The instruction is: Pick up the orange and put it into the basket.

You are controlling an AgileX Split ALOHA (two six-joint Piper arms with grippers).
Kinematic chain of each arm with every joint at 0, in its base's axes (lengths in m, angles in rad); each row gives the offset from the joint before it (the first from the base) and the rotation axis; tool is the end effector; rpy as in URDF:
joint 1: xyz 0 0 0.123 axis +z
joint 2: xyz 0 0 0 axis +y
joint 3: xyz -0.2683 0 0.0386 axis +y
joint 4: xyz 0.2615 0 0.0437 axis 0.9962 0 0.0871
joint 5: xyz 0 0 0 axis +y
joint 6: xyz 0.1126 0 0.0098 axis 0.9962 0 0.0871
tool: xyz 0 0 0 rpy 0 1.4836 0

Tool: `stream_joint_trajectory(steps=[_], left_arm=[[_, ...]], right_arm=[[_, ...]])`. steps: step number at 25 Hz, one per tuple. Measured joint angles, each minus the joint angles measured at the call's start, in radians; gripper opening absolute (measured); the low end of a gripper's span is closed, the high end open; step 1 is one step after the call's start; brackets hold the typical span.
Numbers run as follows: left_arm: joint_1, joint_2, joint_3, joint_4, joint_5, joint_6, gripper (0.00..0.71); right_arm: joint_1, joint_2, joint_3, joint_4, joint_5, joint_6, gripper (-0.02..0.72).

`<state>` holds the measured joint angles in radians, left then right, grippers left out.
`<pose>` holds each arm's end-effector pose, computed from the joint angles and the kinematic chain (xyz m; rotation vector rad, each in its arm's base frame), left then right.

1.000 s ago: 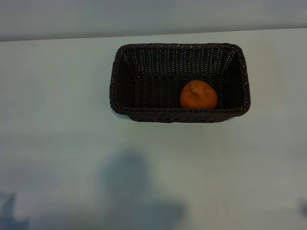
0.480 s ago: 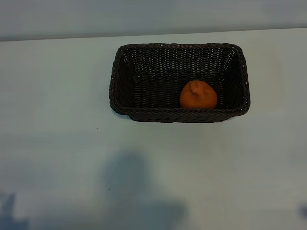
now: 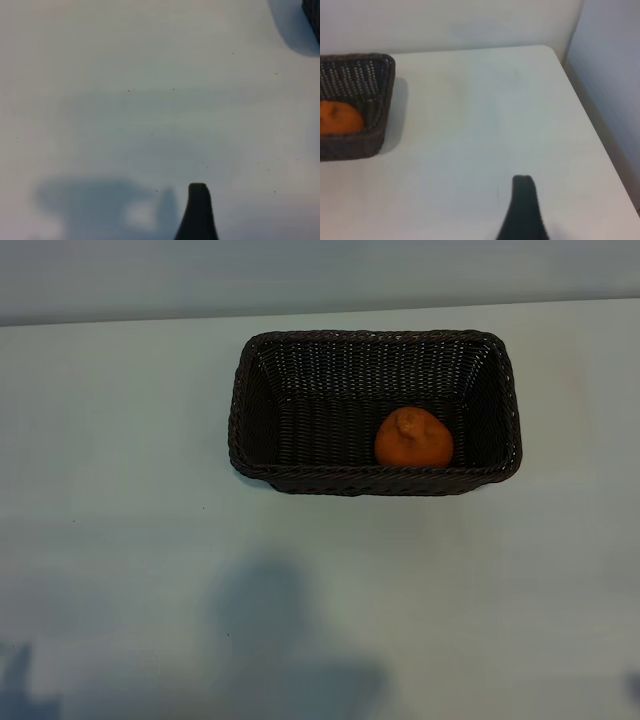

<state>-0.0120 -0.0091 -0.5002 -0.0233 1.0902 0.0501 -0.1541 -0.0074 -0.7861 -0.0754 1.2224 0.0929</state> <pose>0.0378 -0.0028 0.2712 0.0657 2.0632 -0.0045 -0.0112 -0.0064 0.3389 0.2586 1.8951 -0.1264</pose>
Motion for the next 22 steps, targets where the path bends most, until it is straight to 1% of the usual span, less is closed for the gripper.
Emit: stream_joint_trajectory(steps=[3, 7, 9, 13, 17, 22], left_arm=[[0.000, 0.000, 0.000, 0.000, 0.000, 0.000, 0.592], [0.000, 0.000, 0.000, 0.000, 0.000, -0.001, 0.592], [0.000, 0.000, 0.000, 0.000, 0.000, -0.001, 0.592], [0.000, 0.000, 0.000, 0.000, 0.000, -0.001, 0.592], [0.000, 0.000, 0.000, 0.000, 0.000, -0.001, 0.592], [0.000, 0.000, 0.000, 0.000, 0.000, -0.001, 0.592]], right_arm=[[0.000, 0.000, 0.020, 0.000, 0.000, 0.000, 0.527], [0.000, 0.000, 0.120, 0.000, -0.003, -0.001, 0.527], [0.000, 0.000, 0.175, 0.000, -0.022, -0.002, 0.527], [0.000, 0.000, 0.257, 0.020, -0.092, -0.003, 0.526], [0.000, 0.001, 0.273, 0.023, -0.126, -0.005, 0.526], [0.000, 0.001, 0.273, 0.024, -0.130, -0.007, 0.526]])
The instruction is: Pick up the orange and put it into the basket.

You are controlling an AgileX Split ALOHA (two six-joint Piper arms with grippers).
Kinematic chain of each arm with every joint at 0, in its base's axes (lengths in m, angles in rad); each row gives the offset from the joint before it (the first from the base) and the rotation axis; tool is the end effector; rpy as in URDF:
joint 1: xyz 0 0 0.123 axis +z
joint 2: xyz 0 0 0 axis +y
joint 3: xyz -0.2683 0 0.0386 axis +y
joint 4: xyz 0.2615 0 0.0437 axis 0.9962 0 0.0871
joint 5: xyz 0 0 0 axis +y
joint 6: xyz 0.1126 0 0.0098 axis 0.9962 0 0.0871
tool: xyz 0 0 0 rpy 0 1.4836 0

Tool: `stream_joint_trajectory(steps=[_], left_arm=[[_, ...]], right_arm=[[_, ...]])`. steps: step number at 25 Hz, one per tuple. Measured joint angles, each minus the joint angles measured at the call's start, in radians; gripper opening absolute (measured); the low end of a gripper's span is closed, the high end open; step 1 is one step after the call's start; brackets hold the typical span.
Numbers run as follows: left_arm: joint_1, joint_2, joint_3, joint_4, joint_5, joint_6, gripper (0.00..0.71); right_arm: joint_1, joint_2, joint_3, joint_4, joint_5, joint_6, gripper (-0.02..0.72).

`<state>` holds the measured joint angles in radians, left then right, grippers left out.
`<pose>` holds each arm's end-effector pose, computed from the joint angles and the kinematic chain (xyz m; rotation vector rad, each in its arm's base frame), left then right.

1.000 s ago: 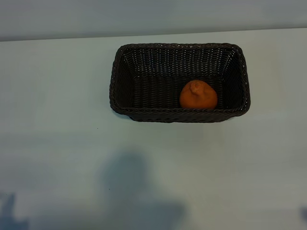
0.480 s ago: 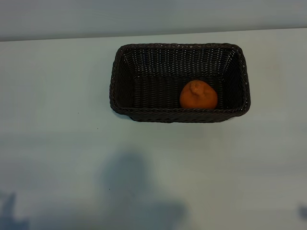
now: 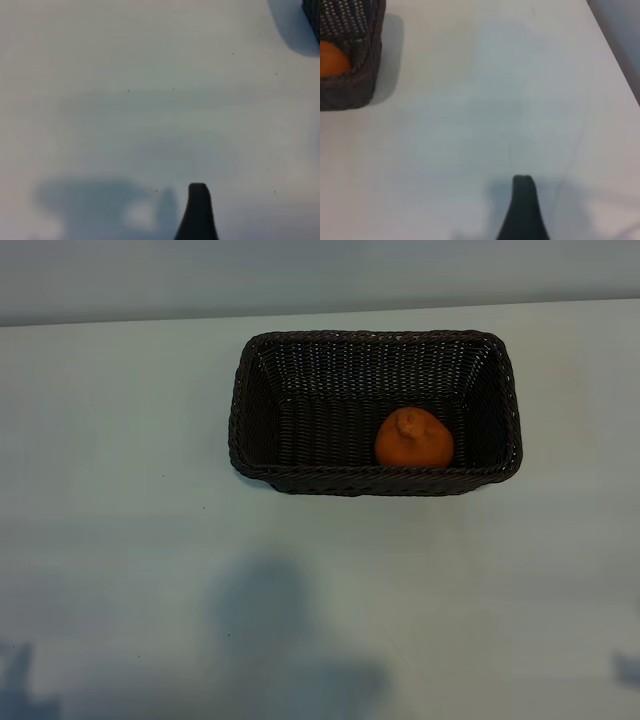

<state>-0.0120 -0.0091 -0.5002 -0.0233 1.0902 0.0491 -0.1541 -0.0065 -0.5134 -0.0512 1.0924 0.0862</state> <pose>0.0378 -0.0028 0.2712 0.0647 2.0633 -0.0051 0.0354 -0.0107 0.2750 0.2504 2.0413 -0.1034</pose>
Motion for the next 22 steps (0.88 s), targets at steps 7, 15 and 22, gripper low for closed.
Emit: stream_joint_trajectory(steps=[7, 15, 22], left_arm=[[0.000, 0.000, 0.000, 0.000, 0.000, 0.000, 0.592], [0.000, 0.000, 0.000, 0.000, 0.000, -0.002, 0.592], [0.000, 0.000, 0.000, 0.000, 0.000, -0.002, 0.592]], right_arm=[[0.000, 0.000, 0.000, 0.001, 0.000, -0.017, 0.526], [0.000, 0.000, 0.000, 0.025, 0.002, -0.030, 0.526], [0.000, -0.001, 0.024, 0.028, -0.020, -0.034, 0.526]])
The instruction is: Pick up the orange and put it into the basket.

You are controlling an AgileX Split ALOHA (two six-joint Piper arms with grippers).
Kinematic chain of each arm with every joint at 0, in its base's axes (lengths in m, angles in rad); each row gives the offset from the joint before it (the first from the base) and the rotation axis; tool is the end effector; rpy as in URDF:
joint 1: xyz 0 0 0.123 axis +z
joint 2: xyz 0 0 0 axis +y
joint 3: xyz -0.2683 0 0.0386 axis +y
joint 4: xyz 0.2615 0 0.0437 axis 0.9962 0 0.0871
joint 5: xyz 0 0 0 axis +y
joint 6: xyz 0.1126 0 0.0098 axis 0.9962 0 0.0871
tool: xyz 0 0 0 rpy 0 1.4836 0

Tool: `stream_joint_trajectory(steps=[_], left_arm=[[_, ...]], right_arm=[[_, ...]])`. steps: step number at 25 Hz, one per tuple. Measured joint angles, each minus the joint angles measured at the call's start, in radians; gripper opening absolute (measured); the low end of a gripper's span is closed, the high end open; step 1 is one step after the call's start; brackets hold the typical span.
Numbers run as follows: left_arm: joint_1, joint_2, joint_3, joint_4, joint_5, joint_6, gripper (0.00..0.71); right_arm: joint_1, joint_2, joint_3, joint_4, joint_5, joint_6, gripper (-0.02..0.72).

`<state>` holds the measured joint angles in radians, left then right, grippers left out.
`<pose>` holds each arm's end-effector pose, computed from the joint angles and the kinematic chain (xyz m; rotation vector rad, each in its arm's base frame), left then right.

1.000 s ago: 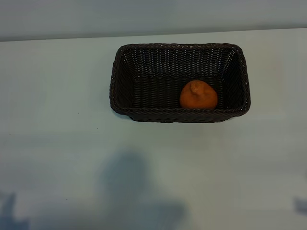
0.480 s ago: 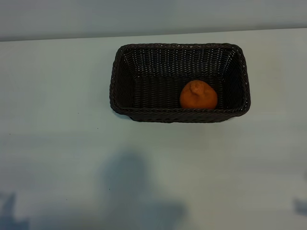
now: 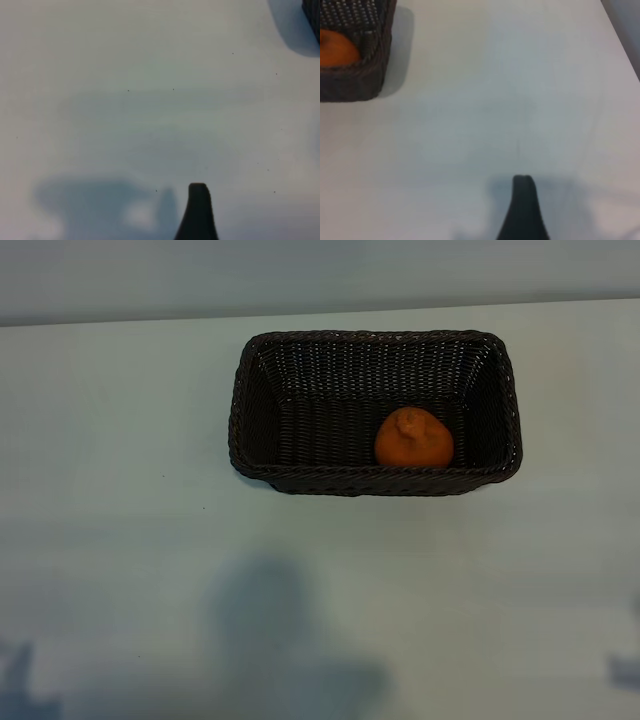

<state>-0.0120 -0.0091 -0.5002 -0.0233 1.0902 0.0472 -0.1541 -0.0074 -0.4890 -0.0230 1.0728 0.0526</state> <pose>0.0378 -0.0028 0.2712 0.0627 2.0633 -0.0063 0.0395 -0.0084 0.2695 0.2138 2.0499 -0.0904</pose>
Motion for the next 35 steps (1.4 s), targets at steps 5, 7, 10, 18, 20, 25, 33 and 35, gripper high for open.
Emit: stream_joint_trajectory(steps=[5, 7, 10, 18, 20, 25, 33, 35], left_arm=[[0.000, 0.000, 0.000, 0.000, 0.000, 0.000, 0.592], [0.000, 0.000, 0.000, 0.000, 0.000, 0.000, 0.592], [0.000, 0.000, 0.000, 0.000, 0.000, 0.000, 0.592], [0.000, 0.000, 0.000, 0.000, 0.000, 0.000, 0.592], [0.000, 0.000, 0.000, 0.000, 0.000, 0.000, 0.592], [0.000, 0.000, 0.000, 0.000, 0.000, 0.000, 0.592], [0.000, 0.000, 0.000, 0.000, 0.000, 0.000, 0.592], [0.000, 0.000, 0.000, 0.000, 0.000, 0.002, 0.592]], right_arm=[[0.000, 0.000, 0.000, 0.000, -0.002, -0.001, 0.526], [0.000, 0.000, 0.000, 0.000, -0.003, -0.001, 0.526], [0.000, 0.000, 0.000, 0.000, -0.003, -0.001, 0.526], [0.000, 0.000, 0.000, 0.001, -0.003, -0.001, 0.526], [0.000, 0.000, 0.000, 0.001, -0.003, -0.001, 0.525], [0.000, 0.000, 0.000, 0.001, -0.003, -0.001, 0.525], [0.000, 0.000, 0.000, 0.002, -0.004, -0.001, 0.503], [0.000, 0.000, 0.000, 0.002, -0.004, -0.001, 0.491]])
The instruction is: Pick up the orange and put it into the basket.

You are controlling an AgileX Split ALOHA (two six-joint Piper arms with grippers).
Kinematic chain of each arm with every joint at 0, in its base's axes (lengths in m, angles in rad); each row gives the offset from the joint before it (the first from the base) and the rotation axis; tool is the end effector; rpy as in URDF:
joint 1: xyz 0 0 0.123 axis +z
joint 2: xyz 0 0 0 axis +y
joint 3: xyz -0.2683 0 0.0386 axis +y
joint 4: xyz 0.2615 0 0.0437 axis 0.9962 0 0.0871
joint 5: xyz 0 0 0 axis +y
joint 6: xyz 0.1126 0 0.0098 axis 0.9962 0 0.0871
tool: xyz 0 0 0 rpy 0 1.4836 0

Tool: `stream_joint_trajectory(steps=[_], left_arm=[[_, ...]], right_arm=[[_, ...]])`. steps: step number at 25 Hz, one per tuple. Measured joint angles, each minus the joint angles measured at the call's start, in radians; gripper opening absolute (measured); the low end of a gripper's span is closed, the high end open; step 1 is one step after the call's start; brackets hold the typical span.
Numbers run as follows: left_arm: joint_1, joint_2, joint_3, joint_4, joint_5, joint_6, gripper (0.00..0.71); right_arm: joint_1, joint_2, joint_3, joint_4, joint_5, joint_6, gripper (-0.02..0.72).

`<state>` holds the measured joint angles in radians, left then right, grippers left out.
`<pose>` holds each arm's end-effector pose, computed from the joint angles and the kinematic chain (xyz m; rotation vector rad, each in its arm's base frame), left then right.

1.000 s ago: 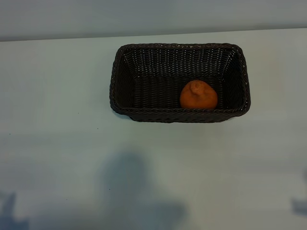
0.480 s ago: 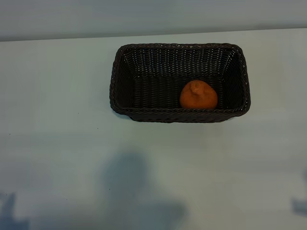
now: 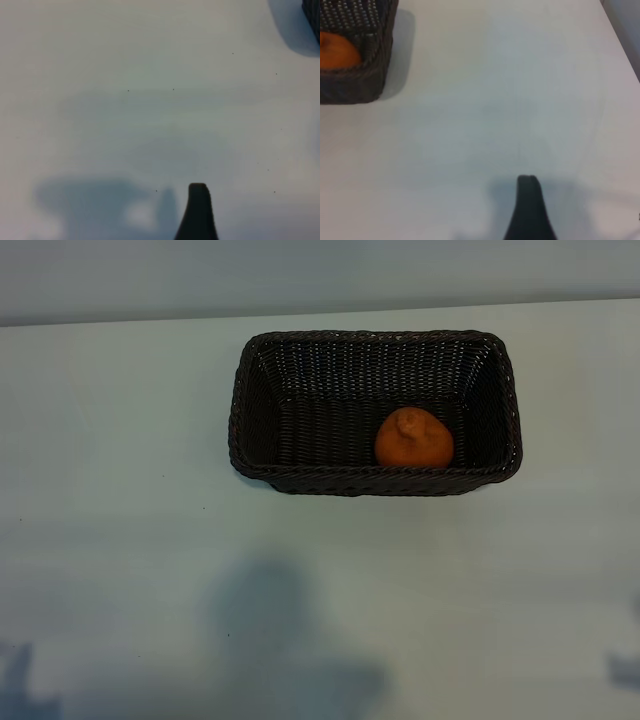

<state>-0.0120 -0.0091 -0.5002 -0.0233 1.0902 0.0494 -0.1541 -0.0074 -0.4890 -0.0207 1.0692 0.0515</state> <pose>0.0378 -0.0028 0.2712 0.0650 2.0633 -0.0049 0.0397 -0.0082 0.2698 0.2121 2.0464 -0.0884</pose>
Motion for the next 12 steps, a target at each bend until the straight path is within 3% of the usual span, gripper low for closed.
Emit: stream_joint_trajectory(steps=[12], left_arm=[[0.000, 0.000, 0.000, 0.000, 0.000, 0.000, 0.592]], right_arm=[[0.000, 0.000, 0.000, 0.000, -0.001, 0.000, 0.480]])
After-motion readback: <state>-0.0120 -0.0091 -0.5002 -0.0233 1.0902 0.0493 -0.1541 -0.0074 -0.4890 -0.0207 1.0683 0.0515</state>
